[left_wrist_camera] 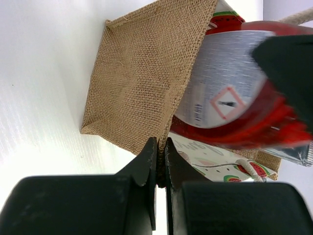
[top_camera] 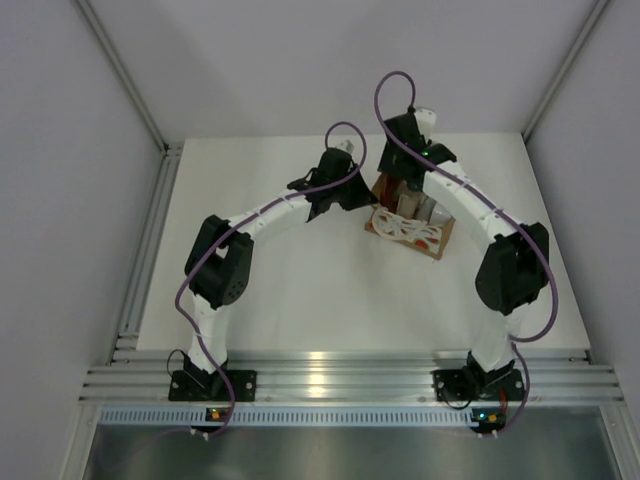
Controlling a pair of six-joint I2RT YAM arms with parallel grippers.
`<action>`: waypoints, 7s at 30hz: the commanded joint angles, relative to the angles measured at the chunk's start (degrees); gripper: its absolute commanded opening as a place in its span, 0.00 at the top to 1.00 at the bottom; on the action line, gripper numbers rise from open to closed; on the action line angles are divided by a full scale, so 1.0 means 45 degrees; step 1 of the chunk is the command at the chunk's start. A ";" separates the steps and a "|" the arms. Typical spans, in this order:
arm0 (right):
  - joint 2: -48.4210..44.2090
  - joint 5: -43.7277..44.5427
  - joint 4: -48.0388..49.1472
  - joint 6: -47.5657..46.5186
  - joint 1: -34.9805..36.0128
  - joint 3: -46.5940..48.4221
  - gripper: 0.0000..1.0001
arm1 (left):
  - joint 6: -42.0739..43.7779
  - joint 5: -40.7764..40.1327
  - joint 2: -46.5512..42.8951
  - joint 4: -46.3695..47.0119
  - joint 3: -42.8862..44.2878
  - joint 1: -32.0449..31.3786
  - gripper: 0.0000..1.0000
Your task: Take the personal care products out of the canvas bag
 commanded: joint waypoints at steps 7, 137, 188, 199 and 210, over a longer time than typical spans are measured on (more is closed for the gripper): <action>-0.2229 -0.0562 0.0117 -0.1016 0.0268 0.1345 1.00 | -0.0034 -0.0699 -0.1026 0.0348 -0.0336 0.0214 1.00; -0.3697 0.2679 0.0568 -0.1370 0.0717 -0.2309 0.49 | 0.0084 -0.0054 -0.0909 0.0348 -0.0180 0.0194 1.00; 0.0603 0.2094 0.0800 0.0720 -0.0044 -0.1721 0.85 | 0.0494 0.0199 -0.1046 0.0368 -0.0434 0.0409 1.00; -0.0568 0.1645 0.0898 -0.0001 0.0209 -0.1193 1.00 | 0.0435 0.0161 -0.1007 0.0348 -0.0492 0.0390 1.00; -0.1506 0.1215 0.0879 -0.0725 0.0385 -0.0783 1.00 | 0.0377 0.0102 -0.1085 0.0348 -0.0551 0.0390 1.00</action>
